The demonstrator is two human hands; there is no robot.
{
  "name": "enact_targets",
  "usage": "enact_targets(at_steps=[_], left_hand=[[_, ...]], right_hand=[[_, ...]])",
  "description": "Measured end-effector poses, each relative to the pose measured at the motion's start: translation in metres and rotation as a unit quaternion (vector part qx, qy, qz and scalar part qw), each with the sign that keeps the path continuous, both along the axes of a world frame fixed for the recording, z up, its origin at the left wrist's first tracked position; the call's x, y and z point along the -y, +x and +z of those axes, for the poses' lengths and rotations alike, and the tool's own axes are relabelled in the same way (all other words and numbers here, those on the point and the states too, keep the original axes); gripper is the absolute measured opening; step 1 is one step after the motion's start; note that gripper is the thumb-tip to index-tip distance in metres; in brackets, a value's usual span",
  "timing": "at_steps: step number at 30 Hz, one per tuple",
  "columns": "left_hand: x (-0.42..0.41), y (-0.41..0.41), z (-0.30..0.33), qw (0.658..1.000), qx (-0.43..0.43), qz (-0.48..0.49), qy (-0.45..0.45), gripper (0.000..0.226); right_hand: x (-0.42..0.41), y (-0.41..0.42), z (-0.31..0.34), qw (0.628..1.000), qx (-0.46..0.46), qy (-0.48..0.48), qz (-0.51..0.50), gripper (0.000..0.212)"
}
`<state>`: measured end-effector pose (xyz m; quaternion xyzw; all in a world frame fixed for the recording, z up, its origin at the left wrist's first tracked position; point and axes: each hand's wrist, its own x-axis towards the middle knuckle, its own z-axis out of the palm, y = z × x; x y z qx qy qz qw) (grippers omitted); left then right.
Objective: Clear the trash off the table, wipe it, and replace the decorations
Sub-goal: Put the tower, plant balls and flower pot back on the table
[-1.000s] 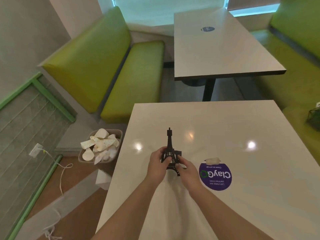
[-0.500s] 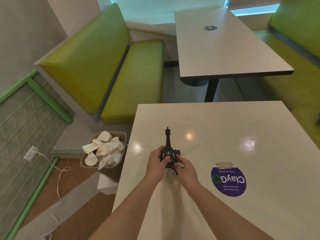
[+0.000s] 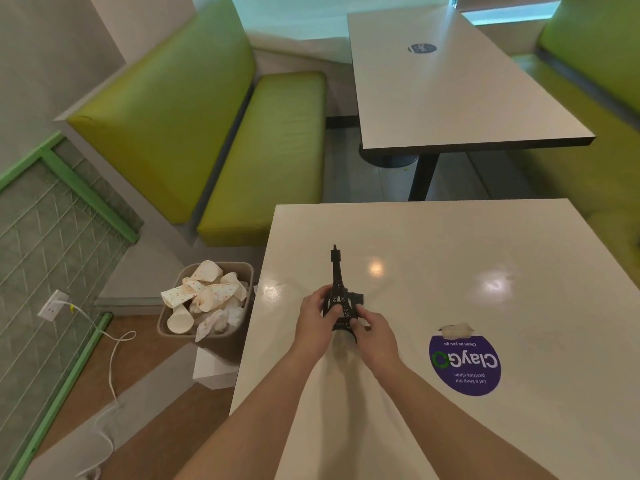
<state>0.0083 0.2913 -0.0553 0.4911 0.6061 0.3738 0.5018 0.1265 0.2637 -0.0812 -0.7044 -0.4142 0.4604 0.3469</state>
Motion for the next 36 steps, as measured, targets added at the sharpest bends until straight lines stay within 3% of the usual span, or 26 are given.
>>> enact_targets(at_steps=[5, 12, 17, 19, 24, 36], left_hand=[[-0.001, -0.001, 0.001, 0.999, -0.03, -0.001, -0.018, 0.036], [0.02, 0.003, 0.02, 0.994, -0.062, 0.07, -0.048, 0.061], [0.047, 0.025, 0.04, 0.988, -0.11, 0.094, -0.05, 0.028], [0.058, 0.038, 0.047, 0.986, -0.133, 0.071, -0.072, 0.03], [0.081, 0.087, 0.071, 0.976, -0.183, 0.005, -0.12, 0.076], [0.169, 0.324, 0.157, 0.963, -0.217, -0.159, -0.011, 0.069]], right_hand=[[0.002, 0.001, 0.006, 1.0, -0.002, -0.014, 0.001, 0.038], [0.022, 0.026, 0.03, 1.0, 0.015, -0.012, 0.004, 0.04], [0.048, 0.069, 0.06, 0.999, 0.041, 0.007, -0.008, 0.037], [0.062, 0.091, 0.075, 0.999, 0.041, 0.017, -0.011, 0.036], [0.099, 0.155, 0.107, 0.995, 0.096, 0.036, 0.013, 0.038], [0.203, 0.365, 0.168, 0.967, 0.25, 0.047, 0.007, 0.044]])
